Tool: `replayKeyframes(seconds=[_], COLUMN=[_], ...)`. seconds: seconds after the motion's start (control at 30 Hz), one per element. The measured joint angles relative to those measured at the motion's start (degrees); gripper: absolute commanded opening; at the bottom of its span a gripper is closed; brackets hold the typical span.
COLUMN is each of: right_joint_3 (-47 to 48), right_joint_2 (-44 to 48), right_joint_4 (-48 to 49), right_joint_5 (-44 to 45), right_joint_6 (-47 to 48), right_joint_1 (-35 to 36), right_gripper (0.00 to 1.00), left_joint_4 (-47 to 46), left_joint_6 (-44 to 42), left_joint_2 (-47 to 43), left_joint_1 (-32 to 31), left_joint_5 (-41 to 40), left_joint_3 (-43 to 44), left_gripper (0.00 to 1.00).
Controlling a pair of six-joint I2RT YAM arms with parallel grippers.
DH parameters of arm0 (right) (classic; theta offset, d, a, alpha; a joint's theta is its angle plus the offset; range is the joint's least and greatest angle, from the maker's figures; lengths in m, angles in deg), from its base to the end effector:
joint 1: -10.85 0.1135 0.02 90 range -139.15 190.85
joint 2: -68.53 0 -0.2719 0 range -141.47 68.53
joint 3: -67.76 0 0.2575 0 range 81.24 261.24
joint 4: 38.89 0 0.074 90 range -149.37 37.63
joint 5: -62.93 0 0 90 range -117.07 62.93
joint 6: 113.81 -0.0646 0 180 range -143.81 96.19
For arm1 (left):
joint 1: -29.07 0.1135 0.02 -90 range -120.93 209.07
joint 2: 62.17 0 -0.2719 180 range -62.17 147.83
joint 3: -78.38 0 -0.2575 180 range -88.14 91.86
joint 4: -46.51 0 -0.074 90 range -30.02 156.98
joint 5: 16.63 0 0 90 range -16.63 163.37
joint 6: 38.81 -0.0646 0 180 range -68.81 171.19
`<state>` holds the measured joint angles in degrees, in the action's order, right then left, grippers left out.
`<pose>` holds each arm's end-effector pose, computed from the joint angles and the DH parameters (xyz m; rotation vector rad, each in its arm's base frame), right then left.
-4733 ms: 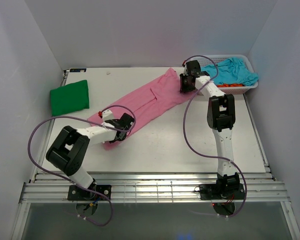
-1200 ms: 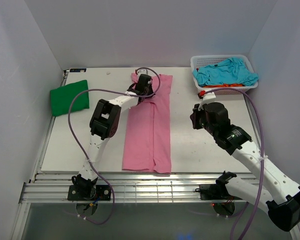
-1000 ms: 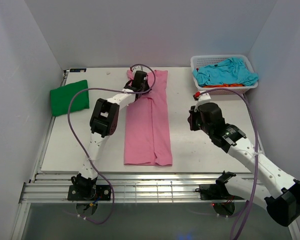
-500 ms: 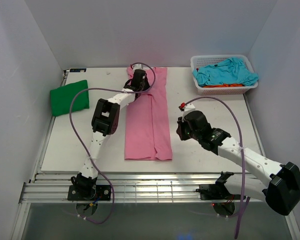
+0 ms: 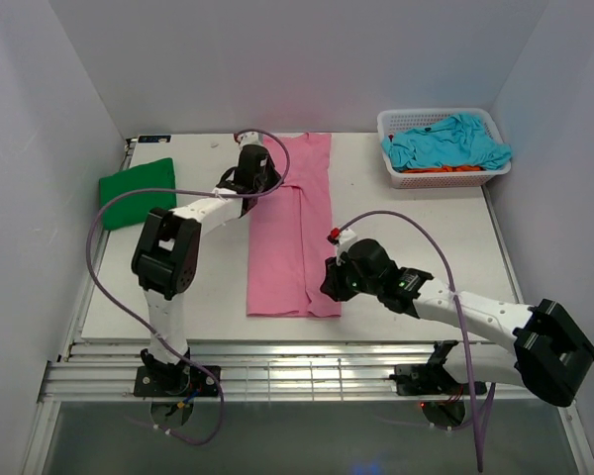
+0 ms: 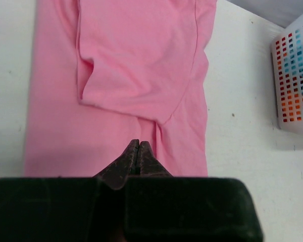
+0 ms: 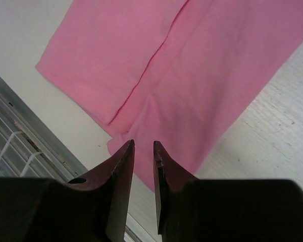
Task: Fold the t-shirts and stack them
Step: Fold the tshirt
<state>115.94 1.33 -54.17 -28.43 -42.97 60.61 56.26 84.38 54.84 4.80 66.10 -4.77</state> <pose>0.1749 0.2090 0.2021 -0.6096 2.1747 0.6973 0.4636 -0.2001 0.1981 -0.2428 2.1097 -0.4718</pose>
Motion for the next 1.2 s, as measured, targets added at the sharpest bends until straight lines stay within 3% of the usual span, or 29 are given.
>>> replayKeyframes(seconds=[0.23, 0.53, 0.87, 1.2], right_joint_3=[0.48, 5.64, 10.54, 12.44], right_joint_2=[-7.48, -15.41, -17.53, -18.62], right_joint_4=[3.28, 2.78, -3.15, -8.59], right_joint_5=[-0.5, 3.76, 13.33, 20.83], right_joint_6=[-0.5, -1.53, -2.82, -5.11], right_joint_1=[4.57, 10.34, 14.29, 16.28], right_gripper=[0.29, 0.34, 0.43, 0.42], left_joint_4=[-0.13, 8.63, 10.69, 12.79], left_joint_6=[1.79, 3.72, 3.78, 4.33], left_joint_2=[-14.16, -26.12, -34.23, -37.55], left_joint_1=[-1.9, -4.66, -4.79, -4.79], left_joint_5=[-2.78, -7.26, -11.23, -12.81], left_joint_3=[-17.14, -30.21, -34.14, -36.96], left_gripper=[0.0, 0.0, 0.0, 0.0])
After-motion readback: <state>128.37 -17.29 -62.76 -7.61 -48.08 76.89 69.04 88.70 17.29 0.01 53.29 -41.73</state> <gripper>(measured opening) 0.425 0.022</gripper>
